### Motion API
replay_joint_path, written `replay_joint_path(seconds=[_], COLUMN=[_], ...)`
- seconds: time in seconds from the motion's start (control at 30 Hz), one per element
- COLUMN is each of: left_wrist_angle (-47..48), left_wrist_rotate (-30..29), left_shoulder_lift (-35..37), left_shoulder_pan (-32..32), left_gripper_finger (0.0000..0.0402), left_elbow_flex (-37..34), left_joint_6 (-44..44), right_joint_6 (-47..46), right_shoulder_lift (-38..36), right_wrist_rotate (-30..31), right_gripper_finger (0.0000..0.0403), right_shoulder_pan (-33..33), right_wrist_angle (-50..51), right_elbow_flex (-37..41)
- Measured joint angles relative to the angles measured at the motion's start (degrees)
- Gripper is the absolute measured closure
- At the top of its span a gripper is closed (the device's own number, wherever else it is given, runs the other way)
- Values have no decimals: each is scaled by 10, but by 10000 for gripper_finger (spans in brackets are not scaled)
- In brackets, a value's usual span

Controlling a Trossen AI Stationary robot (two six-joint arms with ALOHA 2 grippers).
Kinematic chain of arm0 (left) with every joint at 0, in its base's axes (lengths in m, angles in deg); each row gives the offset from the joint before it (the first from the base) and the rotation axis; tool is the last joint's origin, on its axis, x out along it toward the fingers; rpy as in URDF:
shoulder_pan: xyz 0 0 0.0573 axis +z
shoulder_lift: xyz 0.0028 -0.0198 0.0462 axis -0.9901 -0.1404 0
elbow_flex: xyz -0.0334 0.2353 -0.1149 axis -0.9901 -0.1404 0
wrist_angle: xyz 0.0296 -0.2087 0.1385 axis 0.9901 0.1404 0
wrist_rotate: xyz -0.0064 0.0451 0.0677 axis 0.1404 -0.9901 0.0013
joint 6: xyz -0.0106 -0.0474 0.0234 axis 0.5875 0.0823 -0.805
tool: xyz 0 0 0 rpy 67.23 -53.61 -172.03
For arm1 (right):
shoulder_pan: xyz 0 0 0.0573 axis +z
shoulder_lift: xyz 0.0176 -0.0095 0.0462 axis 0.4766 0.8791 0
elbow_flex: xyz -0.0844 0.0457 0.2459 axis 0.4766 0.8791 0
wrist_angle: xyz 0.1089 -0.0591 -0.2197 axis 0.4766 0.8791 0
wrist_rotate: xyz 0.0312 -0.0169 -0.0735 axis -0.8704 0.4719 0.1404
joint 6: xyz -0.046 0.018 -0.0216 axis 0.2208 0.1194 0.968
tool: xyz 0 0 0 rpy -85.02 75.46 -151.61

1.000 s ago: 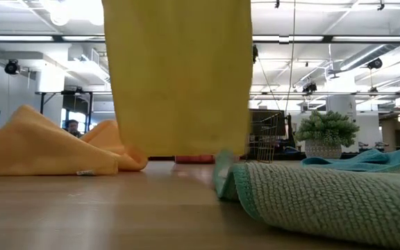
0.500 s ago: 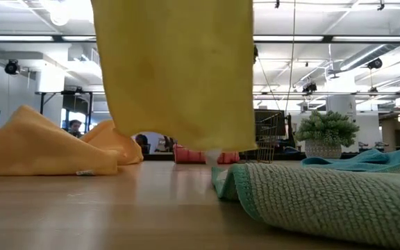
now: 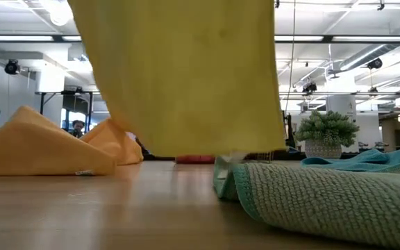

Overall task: Fold microfiber towels
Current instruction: Fold the yellow microfiber cloth

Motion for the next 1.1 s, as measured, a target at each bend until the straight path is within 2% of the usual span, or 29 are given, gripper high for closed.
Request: replay_joint_path(seconds=[0.07,0.3,0.43,0.53,0.67,0.83,1.0,1.1], left_wrist_angle=[-2,-2,-2,-4,-16,-29,-22,-29], left_wrist_rotate=[-10,-72,-137,-211,-290,-296,-226,-258], left_shoulder_lift=[-2,-4,-4,-8,-20,-33,-47,-57], left_shoulder_pan=[0,30,69,102,131,134,122,114], left_gripper_finger=[401,401,401,401,401,401,401,401], left_elbow_flex=[11,23,23,24,23,22,14,14], left_joint_6=[-14,-98,-166,-222,-282,-308,-264,-285], right_joint_6=[10,59,107,149,171,147,48,19], right_shoulder_lift=[-4,-14,-29,-40,-51,-52,-38,-22], right_wrist_rotate=[32,87,134,167,175,164,108,112], right_gripper_finger=[394,394,394,394,394,394,394,394], right_shoulder_pan=[3,-16,-38,-56,-71,-64,-50,-29], right_wrist_angle=[4,16,17,17,17,32,72,100], right_elbow_flex=[0,0,0,0,0,0,0,1])
